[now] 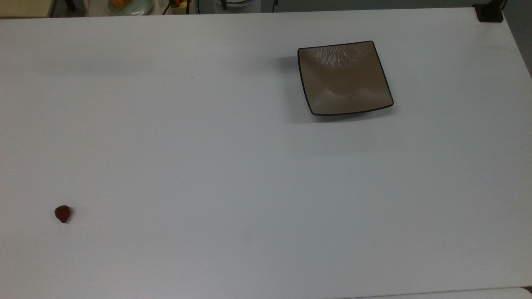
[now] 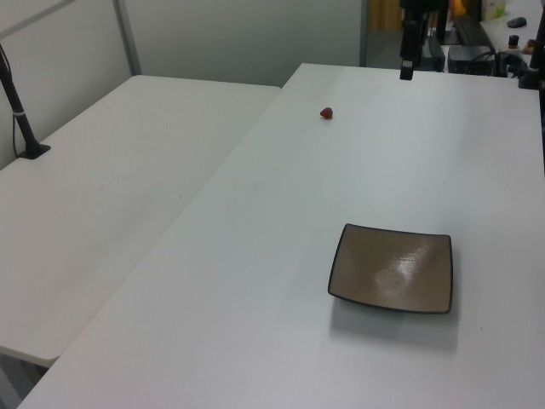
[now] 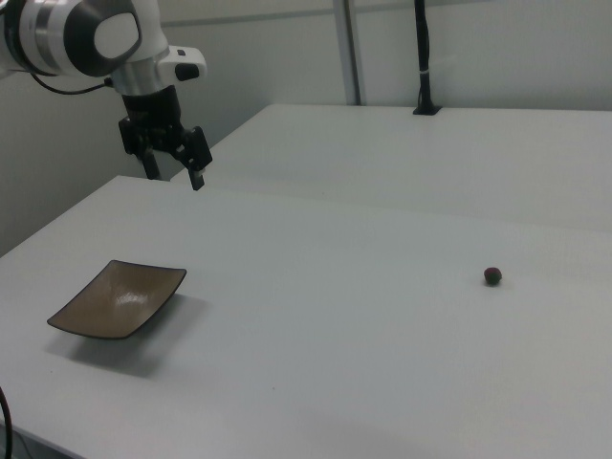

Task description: Strawberries on a ceramic plate

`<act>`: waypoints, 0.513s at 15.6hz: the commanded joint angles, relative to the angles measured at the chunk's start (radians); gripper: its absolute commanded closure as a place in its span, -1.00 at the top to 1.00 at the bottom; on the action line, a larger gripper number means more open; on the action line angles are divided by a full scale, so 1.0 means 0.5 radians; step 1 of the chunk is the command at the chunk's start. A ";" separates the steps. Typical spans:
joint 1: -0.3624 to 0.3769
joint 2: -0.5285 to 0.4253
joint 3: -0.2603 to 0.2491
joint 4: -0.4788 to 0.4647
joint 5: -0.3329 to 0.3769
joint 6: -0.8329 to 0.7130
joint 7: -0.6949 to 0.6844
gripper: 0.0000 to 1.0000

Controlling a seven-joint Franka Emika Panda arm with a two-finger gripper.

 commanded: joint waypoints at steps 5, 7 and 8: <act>0.018 0.032 -0.013 -0.005 0.036 0.055 -0.002 1.00; -0.012 0.035 -0.013 -0.002 0.033 0.061 -0.002 1.00; -0.037 0.044 -0.013 0.001 0.030 0.089 -0.021 1.00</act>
